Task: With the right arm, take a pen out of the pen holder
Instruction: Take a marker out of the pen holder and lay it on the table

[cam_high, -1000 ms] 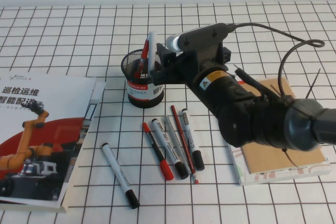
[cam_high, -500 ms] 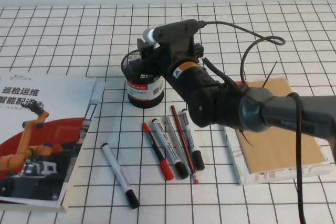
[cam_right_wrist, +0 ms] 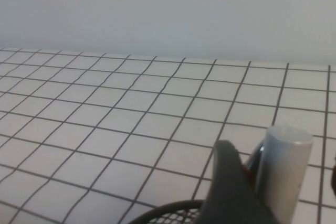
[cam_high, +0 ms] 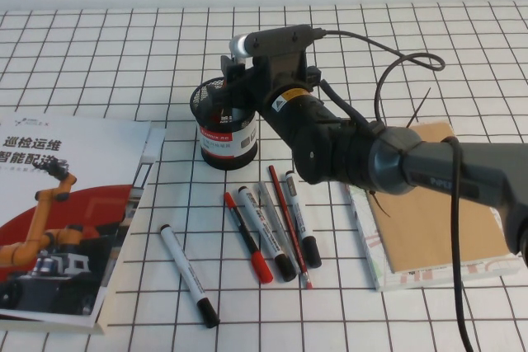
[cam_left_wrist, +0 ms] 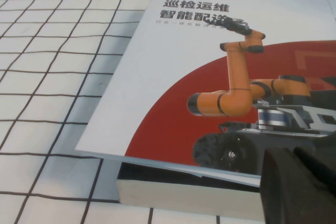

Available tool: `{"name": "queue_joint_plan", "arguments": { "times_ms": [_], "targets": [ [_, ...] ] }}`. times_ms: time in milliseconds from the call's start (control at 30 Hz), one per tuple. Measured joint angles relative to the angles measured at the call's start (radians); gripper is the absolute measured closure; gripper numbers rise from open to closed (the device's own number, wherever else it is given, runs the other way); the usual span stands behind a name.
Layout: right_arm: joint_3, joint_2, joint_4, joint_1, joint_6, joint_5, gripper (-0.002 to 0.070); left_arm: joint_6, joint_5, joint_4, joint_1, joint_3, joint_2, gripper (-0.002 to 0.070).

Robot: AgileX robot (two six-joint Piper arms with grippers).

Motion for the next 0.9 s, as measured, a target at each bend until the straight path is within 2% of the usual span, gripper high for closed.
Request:
{"name": "queue_joint_plan", "arguments": {
  "times_ms": [333,733,900],
  "targets": [
    [-0.013,0.013,0.000,-0.014,0.000,0.007,0.0315,0.000,0.000,0.000,0.000,0.000,0.000,0.0678],
    [-0.046,0.034,0.000,-0.014,0.000,0.035,0.0391,0.000,0.000,0.000,0.000,0.000,0.000,0.0678],
    [-0.046,0.034,0.000,-0.014,0.000,0.037,0.0463,0.000,0.000,0.000,0.000,0.000,0.000,0.0678]
  ]
}}
